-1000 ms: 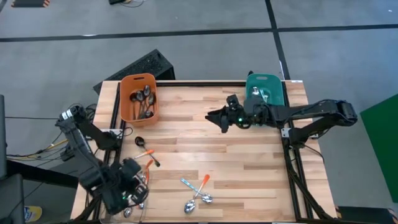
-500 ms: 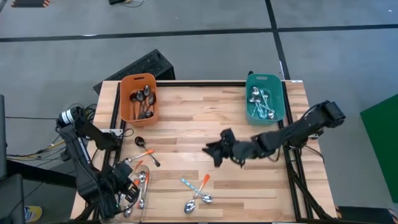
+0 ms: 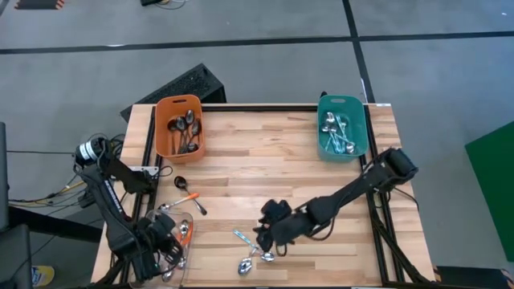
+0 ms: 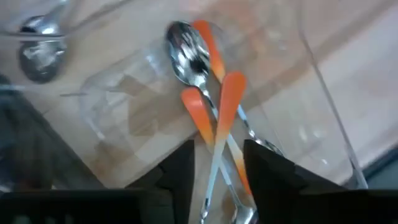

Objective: Sort silverware by color (type)
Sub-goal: Put the blue patterned spoon into the blue bin

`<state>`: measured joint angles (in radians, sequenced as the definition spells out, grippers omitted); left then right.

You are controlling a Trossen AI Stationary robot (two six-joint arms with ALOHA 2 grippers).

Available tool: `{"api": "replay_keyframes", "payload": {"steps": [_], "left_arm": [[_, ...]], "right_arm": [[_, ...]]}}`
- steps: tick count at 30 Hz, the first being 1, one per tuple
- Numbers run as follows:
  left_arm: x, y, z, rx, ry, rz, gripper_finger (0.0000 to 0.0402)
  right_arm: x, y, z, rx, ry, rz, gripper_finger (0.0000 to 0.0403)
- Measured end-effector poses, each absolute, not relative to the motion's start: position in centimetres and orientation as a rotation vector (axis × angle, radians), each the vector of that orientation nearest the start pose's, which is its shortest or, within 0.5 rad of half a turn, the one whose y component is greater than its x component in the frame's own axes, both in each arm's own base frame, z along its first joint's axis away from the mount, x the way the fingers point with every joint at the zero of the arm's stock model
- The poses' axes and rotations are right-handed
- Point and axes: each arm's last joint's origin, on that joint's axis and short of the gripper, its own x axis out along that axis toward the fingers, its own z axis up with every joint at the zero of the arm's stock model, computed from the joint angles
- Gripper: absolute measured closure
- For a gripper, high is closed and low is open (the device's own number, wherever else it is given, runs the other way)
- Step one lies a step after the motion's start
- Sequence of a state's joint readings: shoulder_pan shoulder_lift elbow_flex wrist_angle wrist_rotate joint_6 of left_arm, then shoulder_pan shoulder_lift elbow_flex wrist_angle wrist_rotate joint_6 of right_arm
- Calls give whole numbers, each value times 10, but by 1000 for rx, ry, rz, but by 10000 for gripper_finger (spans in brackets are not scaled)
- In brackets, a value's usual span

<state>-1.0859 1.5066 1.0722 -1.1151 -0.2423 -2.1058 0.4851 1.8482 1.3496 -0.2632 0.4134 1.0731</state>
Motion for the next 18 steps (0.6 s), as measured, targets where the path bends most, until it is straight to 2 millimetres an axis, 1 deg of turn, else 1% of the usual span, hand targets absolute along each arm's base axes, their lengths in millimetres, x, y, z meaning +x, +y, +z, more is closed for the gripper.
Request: {"api": "replay_keyframes", "payload": {"steps": [3, 5, 10, 13, 15, 18], "left_arm": [[126, -224, 230, -764, 1183, 666, 253], [129, -226, 241, -773, 1133, 620, 245], [139, -234, 272, -716, 915, 480, 242], [143, -236, 288, -693, 799, 433, 242], [145, -237, 296, -678, 745, 411, 242], [146, -238, 302, -647, 727, 387, 242]], "right_arm": [[375, 190, 226, 600, 766, -240, 200], [384, 197, 219, 607, 818, -227, 200], [408, 209, 194, 635, 919, -185, 200], [417, 212, 181, 627, 963, -217, 200], [420, 214, 174, 622, 1002, -236, 200], [426, 214, 164, 629, 1029, -243, 206]]}}
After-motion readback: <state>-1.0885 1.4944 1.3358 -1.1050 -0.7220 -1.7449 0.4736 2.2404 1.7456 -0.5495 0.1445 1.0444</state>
